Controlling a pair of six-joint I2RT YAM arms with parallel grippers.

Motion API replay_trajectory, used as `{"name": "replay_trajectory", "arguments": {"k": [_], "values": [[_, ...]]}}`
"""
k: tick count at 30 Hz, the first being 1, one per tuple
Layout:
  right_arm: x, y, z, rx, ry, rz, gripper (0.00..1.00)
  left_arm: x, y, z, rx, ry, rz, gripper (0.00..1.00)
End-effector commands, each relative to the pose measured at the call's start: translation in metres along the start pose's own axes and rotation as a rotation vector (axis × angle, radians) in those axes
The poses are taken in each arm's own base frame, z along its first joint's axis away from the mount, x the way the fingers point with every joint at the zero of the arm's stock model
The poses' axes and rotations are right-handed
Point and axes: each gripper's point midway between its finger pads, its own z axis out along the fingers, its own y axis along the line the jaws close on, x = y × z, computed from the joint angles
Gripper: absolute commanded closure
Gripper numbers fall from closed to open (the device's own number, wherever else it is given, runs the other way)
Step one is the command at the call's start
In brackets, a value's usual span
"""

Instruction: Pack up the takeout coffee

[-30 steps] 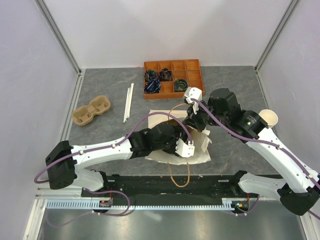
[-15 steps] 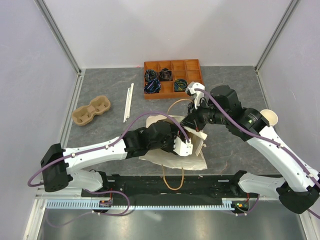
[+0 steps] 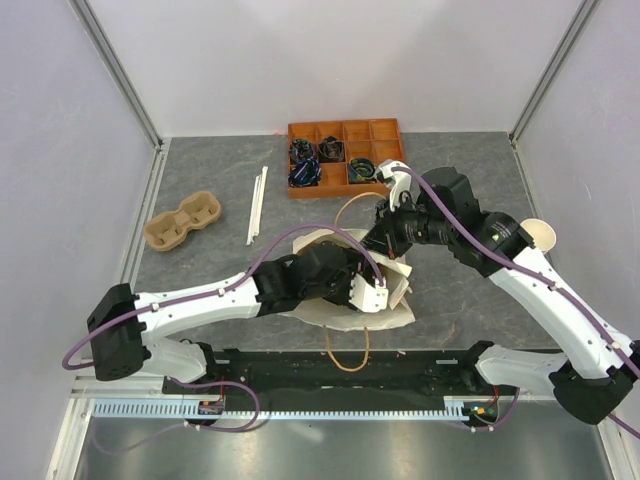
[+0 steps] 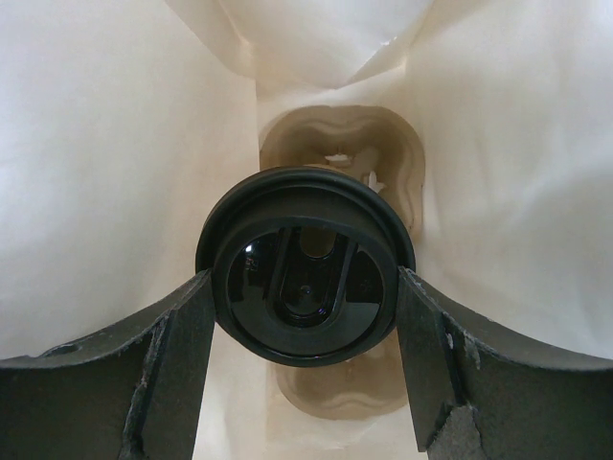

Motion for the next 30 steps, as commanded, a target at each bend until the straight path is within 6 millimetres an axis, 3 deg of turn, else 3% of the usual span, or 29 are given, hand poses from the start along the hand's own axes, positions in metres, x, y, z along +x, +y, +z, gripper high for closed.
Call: {"name": "replay_trajectory", "arguments": {"k": [1, 7, 20, 30], "values": [[-0.002, 0.007, 0.003, -0.042, -0.009, 0.062, 1.0, -0.004, 0.014, 0.006, -0.054, 0.002, -0.002, 0.84], [0.0, 0.009, 0.006, -0.067, 0.002, 0.068, 1.0, 0.003, 0.009, 0.015, -0.068, 0.009, -0.001, 0.84], [0.0, 0.011, 0.008, -0.083, 0.004, 0.074, 1.0, -0.016, 0.013, 0.017, -0.089, -0.074, 0.007, 0.84], [0.0, 0.012, 0.008, -0.088, 0.003, 0.075, 1.0, -0.017, 0.012, 0.018, -0.099, -0.091, 0.019, 0.85]]}}
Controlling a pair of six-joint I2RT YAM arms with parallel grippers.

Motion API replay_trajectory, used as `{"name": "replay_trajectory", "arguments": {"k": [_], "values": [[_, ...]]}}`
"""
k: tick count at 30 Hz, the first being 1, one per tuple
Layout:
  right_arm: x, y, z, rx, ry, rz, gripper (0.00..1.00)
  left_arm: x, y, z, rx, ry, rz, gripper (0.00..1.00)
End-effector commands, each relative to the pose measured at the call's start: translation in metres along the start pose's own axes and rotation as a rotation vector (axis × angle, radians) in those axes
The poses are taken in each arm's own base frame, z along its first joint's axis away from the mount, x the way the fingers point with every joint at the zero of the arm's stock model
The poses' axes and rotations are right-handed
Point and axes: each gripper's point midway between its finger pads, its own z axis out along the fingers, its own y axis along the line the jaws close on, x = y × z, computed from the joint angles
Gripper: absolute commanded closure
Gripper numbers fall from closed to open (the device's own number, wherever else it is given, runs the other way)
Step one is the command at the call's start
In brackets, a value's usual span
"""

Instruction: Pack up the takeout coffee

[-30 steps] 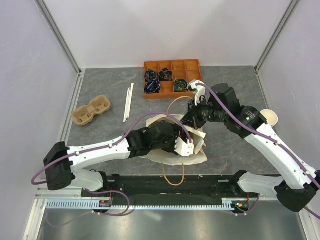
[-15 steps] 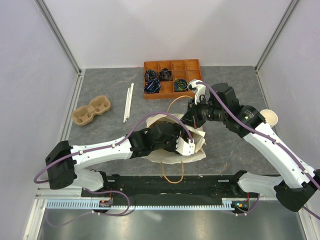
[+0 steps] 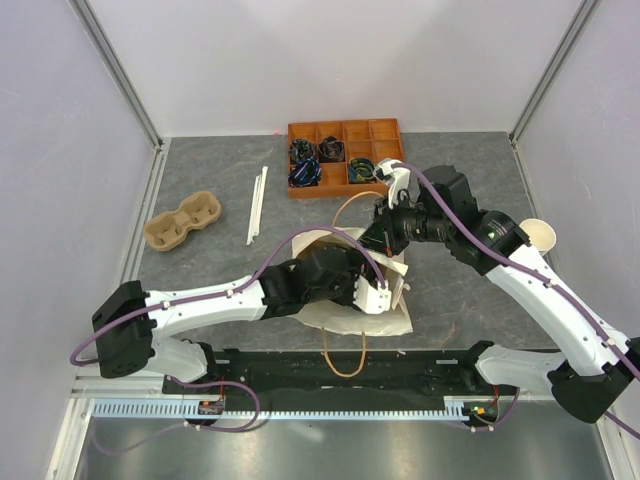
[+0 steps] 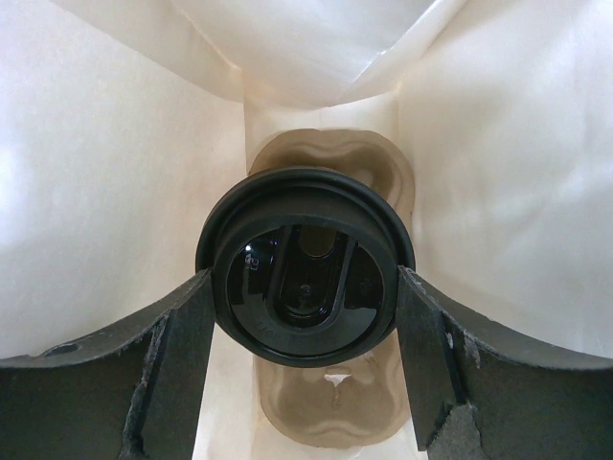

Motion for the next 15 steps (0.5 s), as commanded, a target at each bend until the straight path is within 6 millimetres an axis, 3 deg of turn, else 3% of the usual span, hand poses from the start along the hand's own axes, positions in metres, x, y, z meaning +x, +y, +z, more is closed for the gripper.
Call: {"name": "replay_trajectory", "arguments": {"k": [1, 3, 15], "values": [[0.004, 0.011, 0.002, -0.059, 0.017, 0.028, 1.0, -0.016, 0.013, 0.004, -0.053, -0.067, 0.013, 0.85], [0.005, 0.011, 0.004, -0.062, 0.022, 0.031, 1.0, -0.015, 0.016, 0.008, -0.077, -0.067, 0.017, 0.85], [0.003, 0.014, 0.005, -0.089, 0.026, 0.035, 1.0, 0.003, -0.008, 0.023, -0.008, -0.021, 0.022, 0.86]]}}
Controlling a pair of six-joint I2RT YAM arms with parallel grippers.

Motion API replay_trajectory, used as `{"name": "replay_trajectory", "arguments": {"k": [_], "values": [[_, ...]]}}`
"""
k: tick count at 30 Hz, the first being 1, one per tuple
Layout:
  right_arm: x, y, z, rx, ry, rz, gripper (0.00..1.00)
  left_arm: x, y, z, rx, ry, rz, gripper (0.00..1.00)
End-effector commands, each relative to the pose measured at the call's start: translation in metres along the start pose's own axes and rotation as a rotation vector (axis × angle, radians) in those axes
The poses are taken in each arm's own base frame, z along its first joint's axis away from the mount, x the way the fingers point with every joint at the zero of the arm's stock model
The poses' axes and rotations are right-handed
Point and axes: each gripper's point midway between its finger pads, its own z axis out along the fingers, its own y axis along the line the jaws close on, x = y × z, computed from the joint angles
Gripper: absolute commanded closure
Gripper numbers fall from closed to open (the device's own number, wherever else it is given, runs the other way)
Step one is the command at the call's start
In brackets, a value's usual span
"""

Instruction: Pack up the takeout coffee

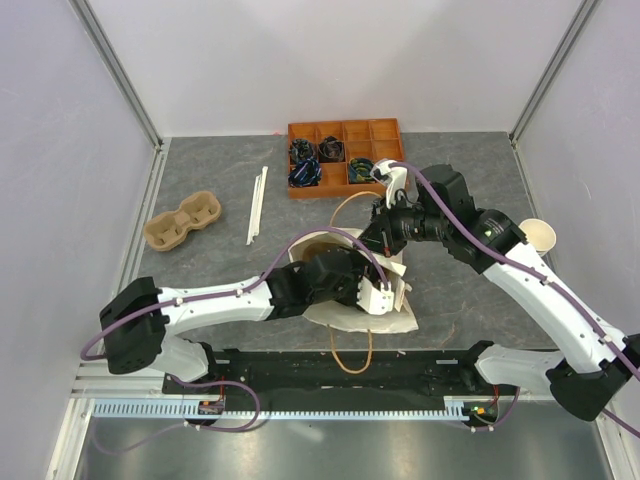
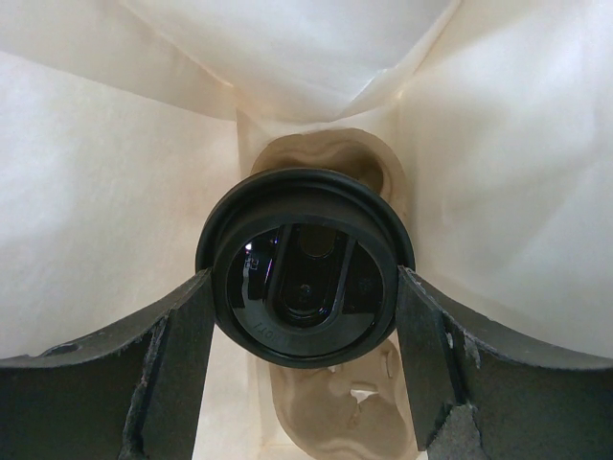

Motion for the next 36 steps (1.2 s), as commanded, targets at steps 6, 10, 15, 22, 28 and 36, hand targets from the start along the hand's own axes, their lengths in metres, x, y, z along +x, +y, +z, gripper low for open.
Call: {"name": "replay_trajectory", "arguments": {"k": [6, 10, 15, 22, 28, 36], "values": [[-0.002, 0.011, 0.002, -0.065, 0.012, 0.017, 1.0, 0.013, -0.013, 0.009, 0.088, 0.035, -0.017, 0.86], [-0.008, 0.01, 0.002, -0.08, 0.014, 0.014, 1.0, 0.02, -0.008, 0.01, 0.127, 0.073, -0.062, 0.86], [-0.013, 0.006, 0.003, -0.083, 0.013, 0.005, 1.0, 0.026, -0.008, 0.013, 0.188, 0.084, -0.105, 0.87], [-0.027, -0.012, 0.003, -0.045, 0.015, 0.004, 0.83, 0.036, -0.015, 0.015, 0.267, 0.12, -0.128, 0.86], [-0.046, -0.036, 0.004, 0.003, -0.009, 0.031, 0.53, 0.04, -0.013, 0.019, 0.307, 0.123, -0.144, 0.85], [-0.068, -0.052, 0.002, 0.025, -0.043, 0.004, 0.21, 0.048, -0.009, 0.023, 0.364, 0.134, -0.17, 0.84]]}}
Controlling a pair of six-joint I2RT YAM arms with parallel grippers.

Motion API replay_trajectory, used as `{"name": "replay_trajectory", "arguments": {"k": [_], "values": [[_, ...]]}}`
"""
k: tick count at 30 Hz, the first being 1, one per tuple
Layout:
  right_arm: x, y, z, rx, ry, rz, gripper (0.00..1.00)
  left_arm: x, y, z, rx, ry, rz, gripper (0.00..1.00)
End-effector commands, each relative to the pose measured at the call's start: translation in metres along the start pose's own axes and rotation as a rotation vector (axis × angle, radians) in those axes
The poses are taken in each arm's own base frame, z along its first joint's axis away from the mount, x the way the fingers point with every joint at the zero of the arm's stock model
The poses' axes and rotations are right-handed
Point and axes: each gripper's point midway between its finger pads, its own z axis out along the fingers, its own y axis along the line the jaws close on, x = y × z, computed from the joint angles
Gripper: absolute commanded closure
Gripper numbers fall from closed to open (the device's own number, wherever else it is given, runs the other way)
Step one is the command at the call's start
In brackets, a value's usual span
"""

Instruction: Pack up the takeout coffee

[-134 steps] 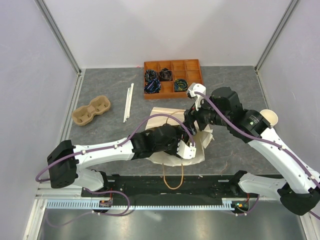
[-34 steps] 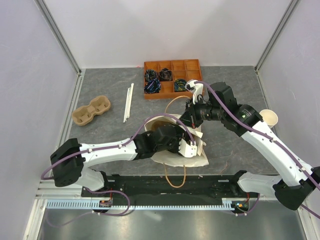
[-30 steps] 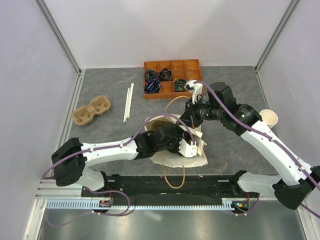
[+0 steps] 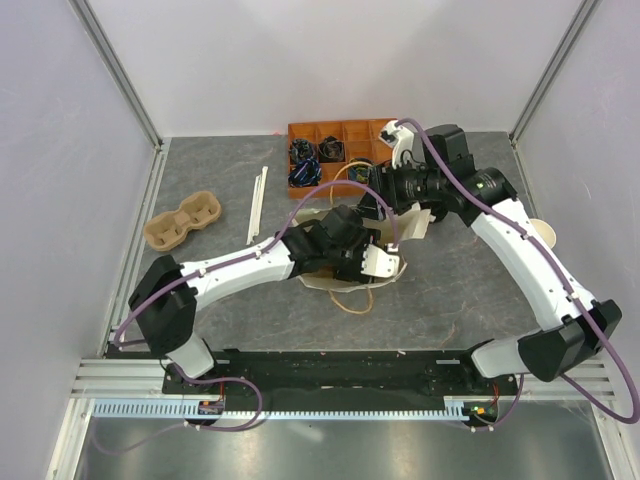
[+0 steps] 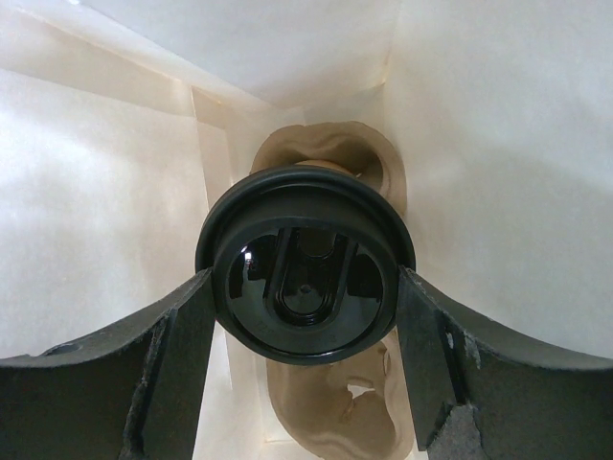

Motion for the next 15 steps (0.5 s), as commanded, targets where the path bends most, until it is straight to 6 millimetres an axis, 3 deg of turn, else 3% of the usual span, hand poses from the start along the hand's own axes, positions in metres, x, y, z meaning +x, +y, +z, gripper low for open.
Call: {"name": "replay_trajectory", "arguments": {"k": [1, 5, 15], "values": [[-0.023, 0.008, -0.01, -0.033, -0.053, -0.049, 0.15, 0.023, -0.024, 0.006, 0.136, 0.069, -0.049, 0.84], [-0.034, 0.005, -0.013, -0.024, -0.076, -0.066, 0.02, 0.027, -0.022, 0.01, 0.171, 0.078, -0.075, 0.83], [-0.061, -0.01, -0.023, 0.018, -0.138, -0.064, 0.02, 0.042, -0.009, 0.019, 0.215, 0.106, -0.116, 0.81]]}}
